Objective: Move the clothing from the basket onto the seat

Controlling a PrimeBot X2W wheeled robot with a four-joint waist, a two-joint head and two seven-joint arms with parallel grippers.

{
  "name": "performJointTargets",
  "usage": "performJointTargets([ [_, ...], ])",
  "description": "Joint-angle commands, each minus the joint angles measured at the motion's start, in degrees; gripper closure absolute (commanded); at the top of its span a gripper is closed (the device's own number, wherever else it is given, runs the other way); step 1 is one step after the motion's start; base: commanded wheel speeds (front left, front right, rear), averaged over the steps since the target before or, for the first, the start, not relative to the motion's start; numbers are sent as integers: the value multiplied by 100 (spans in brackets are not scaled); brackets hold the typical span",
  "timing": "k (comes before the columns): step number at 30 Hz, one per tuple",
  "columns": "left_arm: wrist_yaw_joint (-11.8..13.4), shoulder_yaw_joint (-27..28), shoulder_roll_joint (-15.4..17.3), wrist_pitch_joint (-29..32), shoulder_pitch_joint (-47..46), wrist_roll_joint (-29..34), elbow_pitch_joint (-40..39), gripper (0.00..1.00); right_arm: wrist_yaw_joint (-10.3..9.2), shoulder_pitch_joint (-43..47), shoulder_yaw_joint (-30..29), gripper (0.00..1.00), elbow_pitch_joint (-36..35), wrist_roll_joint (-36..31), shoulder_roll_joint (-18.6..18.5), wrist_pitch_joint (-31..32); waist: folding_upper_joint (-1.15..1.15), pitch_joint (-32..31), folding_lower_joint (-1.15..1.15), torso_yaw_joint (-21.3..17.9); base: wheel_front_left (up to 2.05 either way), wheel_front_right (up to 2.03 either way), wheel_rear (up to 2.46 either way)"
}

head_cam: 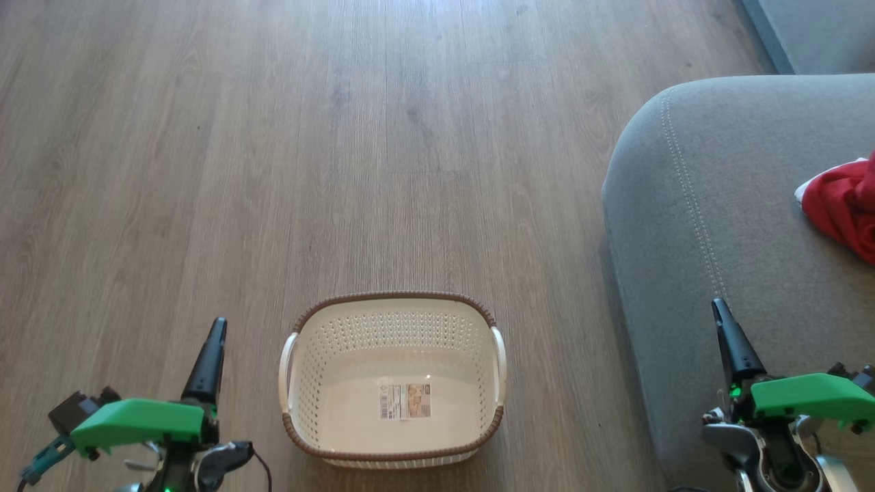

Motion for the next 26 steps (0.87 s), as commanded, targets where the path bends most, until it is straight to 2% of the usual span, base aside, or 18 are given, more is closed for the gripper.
performJointTargets([
  [1, -55, 218, 43, 45, -299, -134, -172, 100, -1, -353, 54, 100, -172, 150, -29, 59, 0, -2, 0, 0, 0, 0, 0],
  [17, -203, 377, 48, 312, -367, -1083, -162, 100, -1, -408, -92, 100, -111, 1151, -8, 337, 0, -38, 0, -6, 0, 0, 0],
  [26, -203, 377, 48, 312, -367, -1083, -162, 100, -1, -409, -109, 100, -110, 1137, 4, 351, 0, -38, 0, -6, 0, 0, 0],
])
